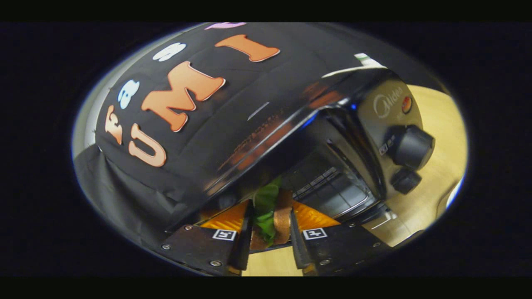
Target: Open the toaster oven, put the food inside, and close the toaster oven door.
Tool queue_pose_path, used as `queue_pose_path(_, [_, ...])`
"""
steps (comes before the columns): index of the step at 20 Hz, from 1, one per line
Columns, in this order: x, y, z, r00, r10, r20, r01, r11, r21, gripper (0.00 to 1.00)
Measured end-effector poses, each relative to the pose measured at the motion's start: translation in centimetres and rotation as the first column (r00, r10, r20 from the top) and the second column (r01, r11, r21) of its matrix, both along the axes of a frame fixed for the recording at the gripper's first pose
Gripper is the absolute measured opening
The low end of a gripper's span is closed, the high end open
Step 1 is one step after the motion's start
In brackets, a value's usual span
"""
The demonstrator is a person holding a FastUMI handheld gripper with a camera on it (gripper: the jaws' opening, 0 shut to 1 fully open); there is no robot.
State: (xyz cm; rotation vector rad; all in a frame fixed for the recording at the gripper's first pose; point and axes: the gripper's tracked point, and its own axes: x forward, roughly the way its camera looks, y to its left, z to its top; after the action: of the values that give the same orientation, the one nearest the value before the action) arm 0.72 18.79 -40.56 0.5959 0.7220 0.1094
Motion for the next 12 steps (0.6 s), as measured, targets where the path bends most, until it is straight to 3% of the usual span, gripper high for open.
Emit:
queue_pose_path(2, [0.0, -1.3, -1.0, 1.000, 0.013, -0.006, -0.013, 0.994, -0.109, 0.56])
queue_pose_path(5, [-0.3, -1.8, -0.4, 0.999, 0.047, 0.008, -0.044, 0.981, -0.190, 0.67])
queue_pose_path(8, [-1.6, -2.3, 0.0, 0.991, 0.133, -0.015, -0.132, 0.950, -0.284, 0.81])
queue_pose_path(12, [-4.8, -3.1, 0.8, 0.972, 0.213, -0.094, -0.232, 0.926, -0.298, 0.89])
